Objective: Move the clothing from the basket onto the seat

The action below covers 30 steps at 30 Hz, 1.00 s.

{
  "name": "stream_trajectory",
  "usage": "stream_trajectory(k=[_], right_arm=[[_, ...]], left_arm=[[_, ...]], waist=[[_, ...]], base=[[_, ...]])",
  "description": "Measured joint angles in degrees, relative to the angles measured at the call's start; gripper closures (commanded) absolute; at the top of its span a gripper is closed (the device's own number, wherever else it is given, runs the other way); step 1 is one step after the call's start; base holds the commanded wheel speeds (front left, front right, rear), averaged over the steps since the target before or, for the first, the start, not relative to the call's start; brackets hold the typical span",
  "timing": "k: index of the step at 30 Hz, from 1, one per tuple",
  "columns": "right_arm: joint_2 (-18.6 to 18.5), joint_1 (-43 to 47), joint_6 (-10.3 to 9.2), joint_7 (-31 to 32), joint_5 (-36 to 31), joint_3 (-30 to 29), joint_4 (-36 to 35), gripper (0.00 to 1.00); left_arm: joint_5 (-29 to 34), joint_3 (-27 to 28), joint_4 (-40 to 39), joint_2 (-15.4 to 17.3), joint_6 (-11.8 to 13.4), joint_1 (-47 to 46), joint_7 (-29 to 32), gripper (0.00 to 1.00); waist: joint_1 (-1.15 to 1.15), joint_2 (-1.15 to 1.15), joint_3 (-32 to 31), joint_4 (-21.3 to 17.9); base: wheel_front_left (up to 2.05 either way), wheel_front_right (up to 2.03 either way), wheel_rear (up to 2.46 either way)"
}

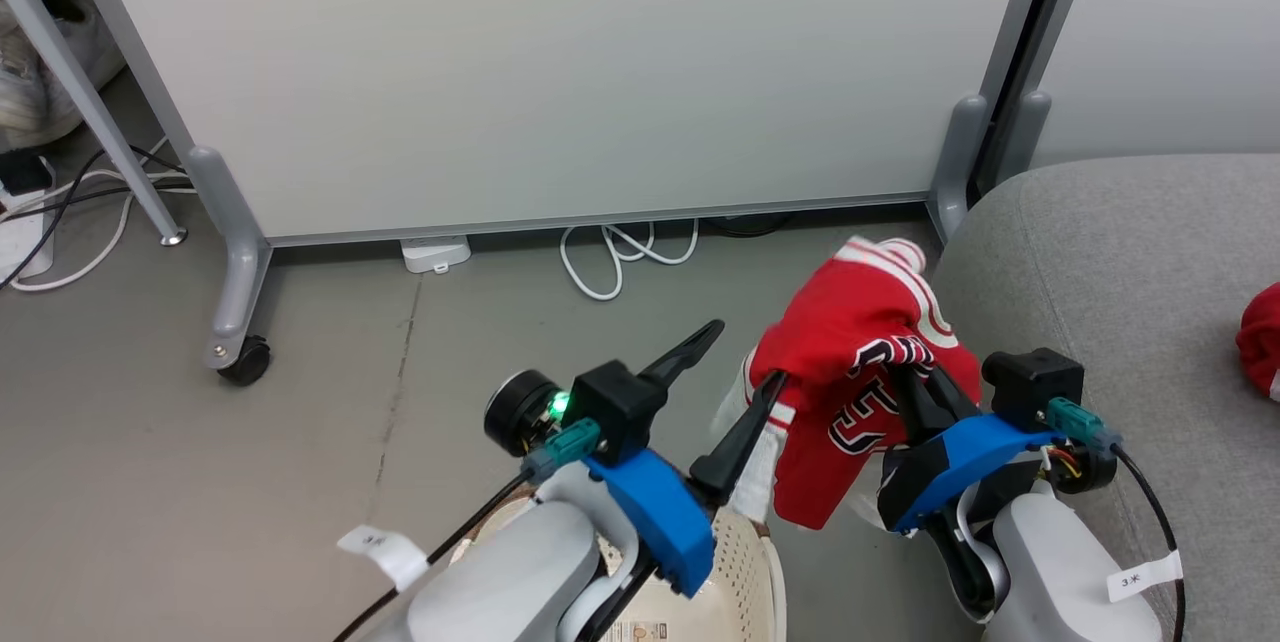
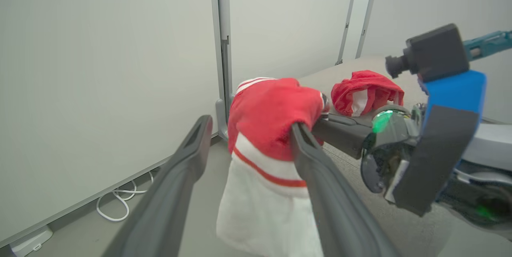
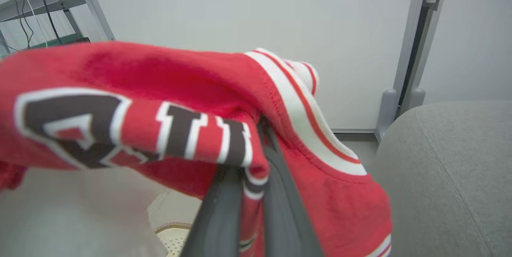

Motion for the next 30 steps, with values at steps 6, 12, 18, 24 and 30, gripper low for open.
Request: stream_trajectory(k=[6,12,18,24,30], right_arm=[[-0.01,0.78,0.0,0.0,-0.4,-0.37,-1.01,1.0],[-0.01,1.48,0.0,0.0,-0.83,-0.92,-1.56,1.0],[-0.02,2.04,0.0,0.0,-1.11,-1.79,-2.15,1.0],[0.0,2.37,0.0,0.0,-1.24,-1.93,-2.45,1.0],[-0.01,2.72,0.0,0.0,-1.24,-1.88,-2.55,1.0]], left_arm=[[7.75,8.67,-7.05,3.03,-1.3,10.14,0.0,0.0],[13.65,18.33,-12.12,4.31,-2.45,19.34,0.0,0.0],[18.76,27.0,-14.97,4.45,-3.05,27.09,0.0,0.0],[22.25,32.98,-16.19,3.3,-4.13,31.07,0.0,0.0],[24.61,35.62,-16.34,1.79,-4.88,32.08,0.0,0.0]], waist=[[0.0,0.0,0.22,-0.57],[0.0,0.0,0.2,-0.68],[0.0,0.0,0.11,-0.51],[0.0,0.0,0.09,-0.61],[0.0,0.0,0.24,-0.92]], base=[[0.0,0.0,0.0],[0.0,0.0,0.0],[0.0,0.0,0.0],[0.0,0.0,0.0],[0.0,0.0,0.0]])
